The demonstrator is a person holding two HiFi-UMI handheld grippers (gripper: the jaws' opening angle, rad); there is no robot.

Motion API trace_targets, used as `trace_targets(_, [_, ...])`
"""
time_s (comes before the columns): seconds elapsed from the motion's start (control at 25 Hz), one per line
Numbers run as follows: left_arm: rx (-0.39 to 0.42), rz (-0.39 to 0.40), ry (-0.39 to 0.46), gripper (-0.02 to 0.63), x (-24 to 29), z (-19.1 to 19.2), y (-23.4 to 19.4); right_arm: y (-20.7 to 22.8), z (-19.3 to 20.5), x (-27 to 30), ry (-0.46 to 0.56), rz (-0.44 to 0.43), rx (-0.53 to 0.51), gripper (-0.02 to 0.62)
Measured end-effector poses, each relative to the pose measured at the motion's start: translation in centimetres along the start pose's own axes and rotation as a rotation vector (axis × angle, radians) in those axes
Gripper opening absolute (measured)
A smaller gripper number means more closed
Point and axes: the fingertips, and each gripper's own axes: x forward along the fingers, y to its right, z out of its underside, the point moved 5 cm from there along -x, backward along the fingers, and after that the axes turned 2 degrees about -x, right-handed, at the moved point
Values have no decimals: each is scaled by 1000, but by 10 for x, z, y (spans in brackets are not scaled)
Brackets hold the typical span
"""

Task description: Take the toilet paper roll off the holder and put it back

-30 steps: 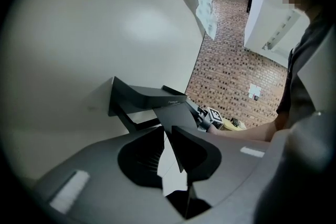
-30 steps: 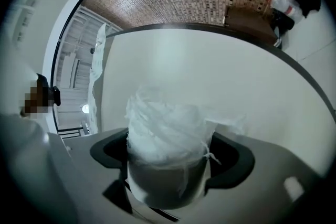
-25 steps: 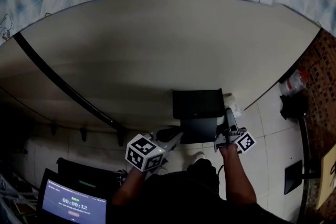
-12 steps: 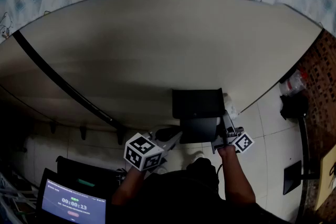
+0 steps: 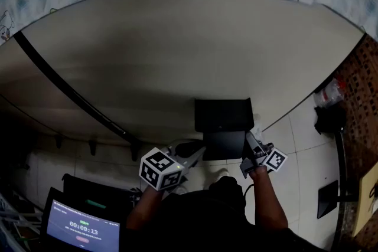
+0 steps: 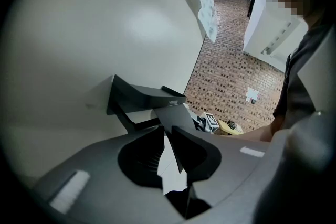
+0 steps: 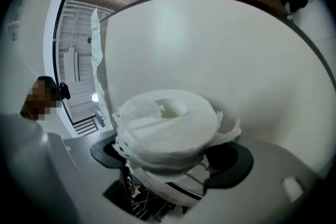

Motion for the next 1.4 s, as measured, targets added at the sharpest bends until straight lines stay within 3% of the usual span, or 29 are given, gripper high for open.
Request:
trace_targets(1.04, [14,13,-12,64,1,1,-1,-11,52,52,-382,-136,32,423])
trace_targets(1.4, [11,9,-6,64,1,1,-3,-10,59,53,-389,-146,60,427])
